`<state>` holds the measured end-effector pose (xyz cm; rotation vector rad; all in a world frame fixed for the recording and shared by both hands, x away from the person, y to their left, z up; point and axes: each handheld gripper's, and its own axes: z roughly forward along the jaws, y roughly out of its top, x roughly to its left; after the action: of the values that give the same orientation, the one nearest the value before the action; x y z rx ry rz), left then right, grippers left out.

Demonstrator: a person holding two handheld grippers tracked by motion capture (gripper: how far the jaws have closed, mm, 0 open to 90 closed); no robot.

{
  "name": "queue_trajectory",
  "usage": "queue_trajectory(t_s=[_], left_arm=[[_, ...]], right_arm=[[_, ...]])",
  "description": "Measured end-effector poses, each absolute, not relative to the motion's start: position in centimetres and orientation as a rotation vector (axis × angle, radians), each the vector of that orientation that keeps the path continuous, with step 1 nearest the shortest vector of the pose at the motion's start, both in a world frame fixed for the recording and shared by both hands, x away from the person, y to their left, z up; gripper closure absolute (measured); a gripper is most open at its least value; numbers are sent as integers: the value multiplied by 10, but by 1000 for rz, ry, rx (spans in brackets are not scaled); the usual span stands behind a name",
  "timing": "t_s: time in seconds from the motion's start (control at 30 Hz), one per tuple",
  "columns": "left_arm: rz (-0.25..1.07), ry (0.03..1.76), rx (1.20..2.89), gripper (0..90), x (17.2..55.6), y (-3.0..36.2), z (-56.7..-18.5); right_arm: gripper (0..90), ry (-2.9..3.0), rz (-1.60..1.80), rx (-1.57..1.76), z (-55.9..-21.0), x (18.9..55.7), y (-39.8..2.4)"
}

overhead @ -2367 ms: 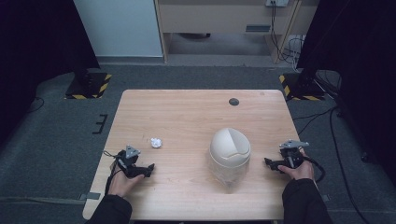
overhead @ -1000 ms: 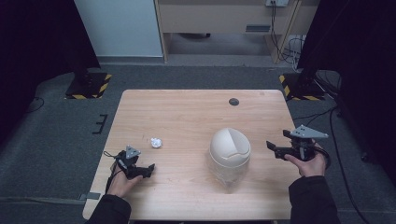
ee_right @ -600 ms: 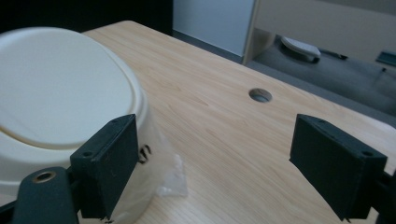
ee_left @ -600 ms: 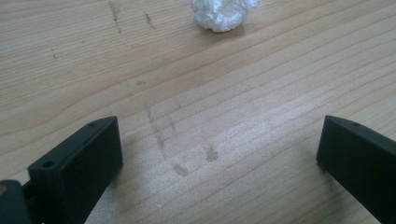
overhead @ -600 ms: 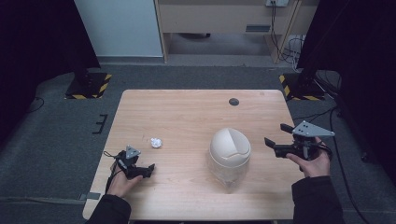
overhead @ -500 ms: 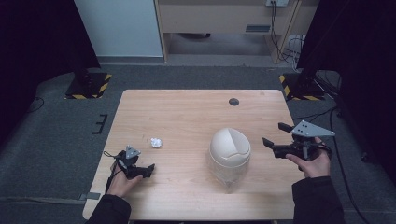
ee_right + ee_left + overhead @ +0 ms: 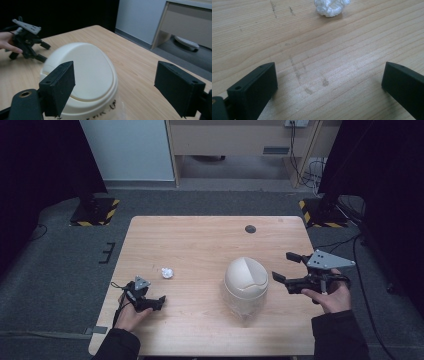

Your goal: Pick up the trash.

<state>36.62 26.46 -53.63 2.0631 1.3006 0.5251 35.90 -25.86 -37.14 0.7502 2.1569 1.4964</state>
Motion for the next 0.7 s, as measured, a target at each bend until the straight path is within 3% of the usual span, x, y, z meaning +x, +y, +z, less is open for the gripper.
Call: queue_trajectory(t_s=[0.7], left_arm=[[524, 1299, 2064, 0, 366, 265, -536]], right_arm=[[199, 2375, 1560, 652, -390, 354, -227]])
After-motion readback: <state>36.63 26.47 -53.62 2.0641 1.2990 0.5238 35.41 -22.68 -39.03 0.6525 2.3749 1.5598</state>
